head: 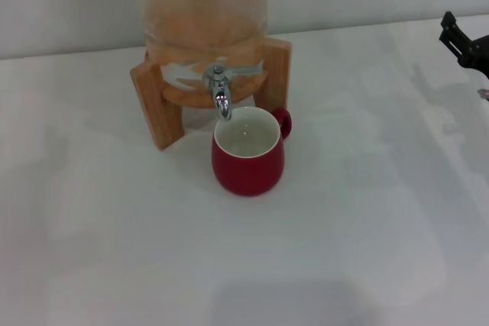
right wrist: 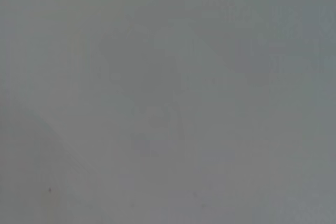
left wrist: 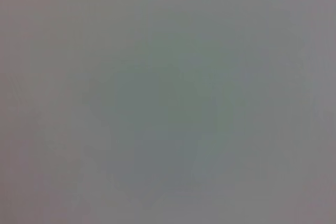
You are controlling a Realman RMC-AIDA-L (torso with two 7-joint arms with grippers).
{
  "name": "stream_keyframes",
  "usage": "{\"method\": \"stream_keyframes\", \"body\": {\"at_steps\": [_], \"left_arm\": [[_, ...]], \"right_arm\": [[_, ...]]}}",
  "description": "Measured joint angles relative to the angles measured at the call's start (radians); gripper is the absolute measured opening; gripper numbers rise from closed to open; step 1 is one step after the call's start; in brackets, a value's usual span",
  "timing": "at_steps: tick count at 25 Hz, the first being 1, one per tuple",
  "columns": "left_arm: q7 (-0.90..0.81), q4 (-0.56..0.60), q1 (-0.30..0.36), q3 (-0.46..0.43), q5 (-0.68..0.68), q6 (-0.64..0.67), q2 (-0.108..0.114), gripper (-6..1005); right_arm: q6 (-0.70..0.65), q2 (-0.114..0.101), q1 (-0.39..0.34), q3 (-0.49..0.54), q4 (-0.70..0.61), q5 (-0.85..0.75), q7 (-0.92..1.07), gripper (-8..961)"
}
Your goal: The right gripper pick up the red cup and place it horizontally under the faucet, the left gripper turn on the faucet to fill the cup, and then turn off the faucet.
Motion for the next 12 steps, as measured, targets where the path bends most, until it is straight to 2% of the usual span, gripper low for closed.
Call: {"method": "stream_keyframes", "body": {"at_steps": [3, 7, 9, 12], "left_arm": [[-0.248, -0.116, -0.057, -0.102, 0.217, 0.131, 0.005, 748], [-0.51, -0.274, -0.152, -0.313, 0.614, 0.376, 0.003, 750], [-0.549, -0.309, -0.182, -0.413, 0.774, 0.46, -0.021, 750], [-0.553, -0.308, -0.199, -0.495, 0.924, 0.494, -0.074, 751]], "right_arm": [[0.0, 0.0, 0.004, 0.0, 0.0, -0.001, -0.001, 873], [0.0, 0.0, 0.01, -0.004, 0.0, -0.006, -0.002, 873], [0.0, 0.0, 0.011, -0.007, 0.001, -0.007, -0.002, 873], [-0.002, 0.0, 0.012, -0.008, 0.001, -0.008, -0.004, 873]]}}
